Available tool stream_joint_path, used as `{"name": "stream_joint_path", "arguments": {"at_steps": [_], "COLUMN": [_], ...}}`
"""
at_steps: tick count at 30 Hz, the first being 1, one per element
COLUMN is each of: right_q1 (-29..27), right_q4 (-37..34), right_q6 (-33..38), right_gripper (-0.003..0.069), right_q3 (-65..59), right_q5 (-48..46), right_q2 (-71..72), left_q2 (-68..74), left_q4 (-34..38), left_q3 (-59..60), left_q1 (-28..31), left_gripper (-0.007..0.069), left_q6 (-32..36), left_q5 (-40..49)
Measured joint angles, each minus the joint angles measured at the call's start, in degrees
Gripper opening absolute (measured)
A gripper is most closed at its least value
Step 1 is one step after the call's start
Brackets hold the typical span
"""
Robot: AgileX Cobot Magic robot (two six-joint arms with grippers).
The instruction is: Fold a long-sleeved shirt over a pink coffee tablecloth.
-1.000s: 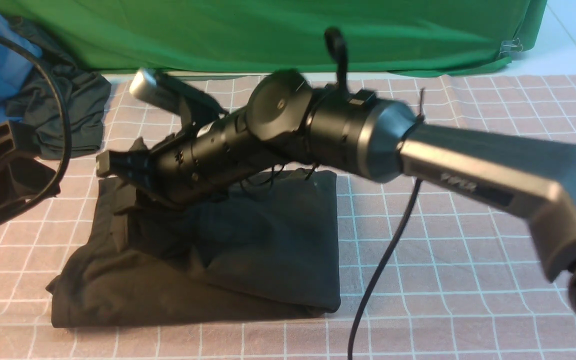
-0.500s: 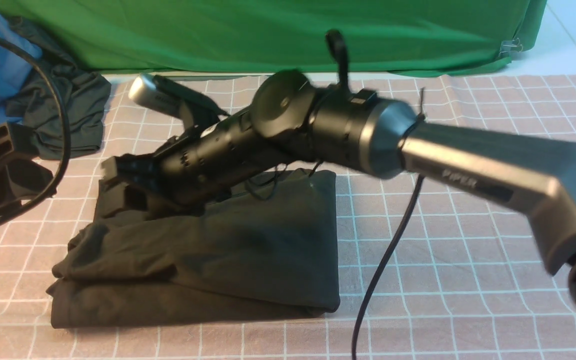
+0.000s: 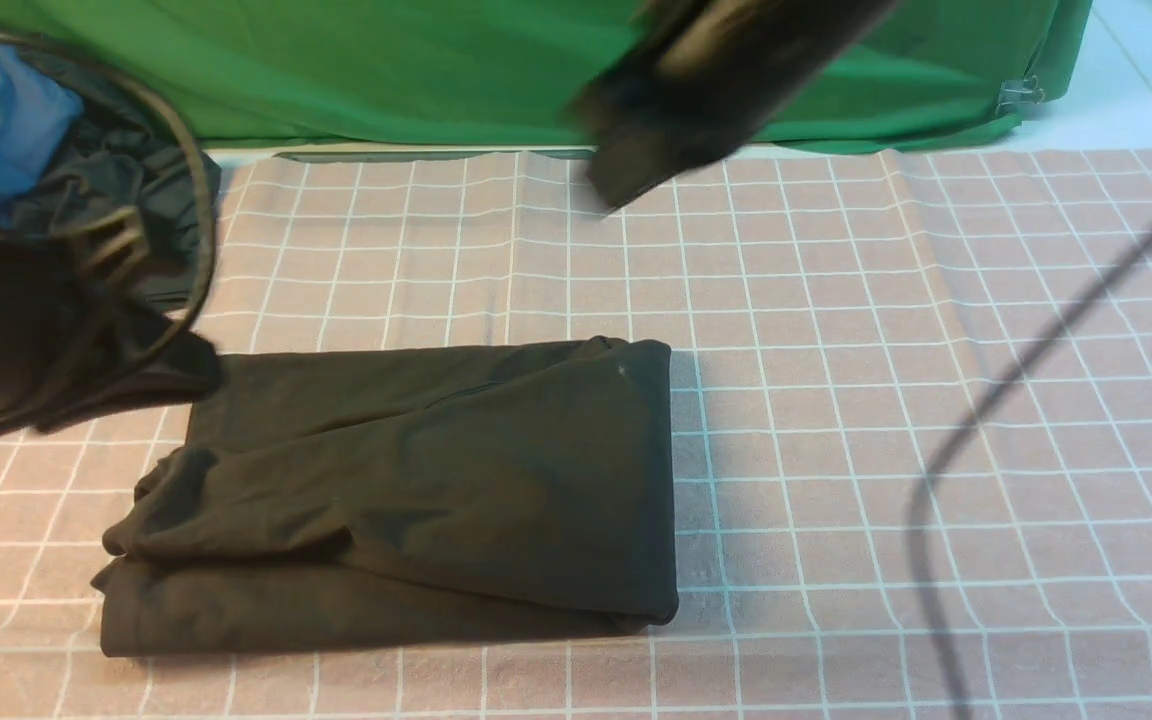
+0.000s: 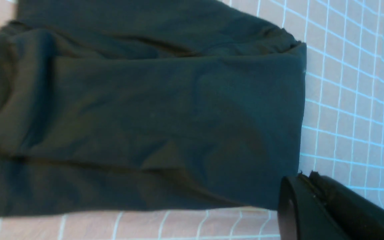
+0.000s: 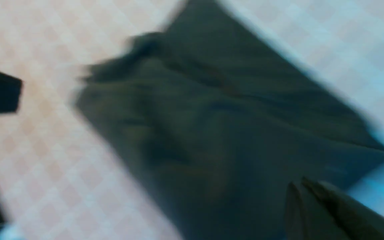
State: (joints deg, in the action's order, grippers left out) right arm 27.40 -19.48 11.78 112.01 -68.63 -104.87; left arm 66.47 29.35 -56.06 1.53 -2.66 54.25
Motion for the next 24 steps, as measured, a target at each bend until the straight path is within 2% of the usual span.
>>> {"name": "stream_joint_path", "arguments": {"at_steps": [2, 3, 6, 9, 13, 18, 24], "right_q1": [-1.1, -2.1, -3.5, -3.7, -3.7, -3.8, -3.8], "right_q4": [2.0, 3.3, 4.4, 4.7, 4.7, 4.7, 4.7], "right_q6": [-0.1, -0.1, 0.4, 1.5, 2.5, 3.3, 3.3], "right_gripper": [0.0041, 0.0041, 0.004, 0.004, 0.004, 0.0039, 0.0039], "right_q3": [-1.2, -2.7, -6.9, -11.4, -14.8, -16.4, -16.4], "right_q5": [-0.3, -0.4, -0.7, -1.0, -1.4, -1.0, -0.2], "right_q2": [2.7, 5.2, 10.0, 13.4, 14.9, 14.9, 14.9], "left_q2": [2.1, 5.9, 11.7, 17.3, 21.9, 27.0, 27.0], "left_q4": [0.0, -0.6, -1.8, -1.8, -2.5, -7.8, -12.9], "left_q3": [0.0, 0.0, -0.1, -0.5, -0.7, 0.4, 7.9], "left_q1": [-1.5, -4.7, -8.7, -10.7, -10.8, -10.8, -10.8], "left_gripper": [0.0015, 0.0013, 0.0013, 0.0013, 0.0013, 0.0013, 0.0013], "left_q6": [0.3, 0.5, 0.1, -0.4, -1.0, -3.4, -7.6], "left_q5": [-1.7, -5.0, -9.6, -13.6, -13.8, -9.3, -12.0]}}
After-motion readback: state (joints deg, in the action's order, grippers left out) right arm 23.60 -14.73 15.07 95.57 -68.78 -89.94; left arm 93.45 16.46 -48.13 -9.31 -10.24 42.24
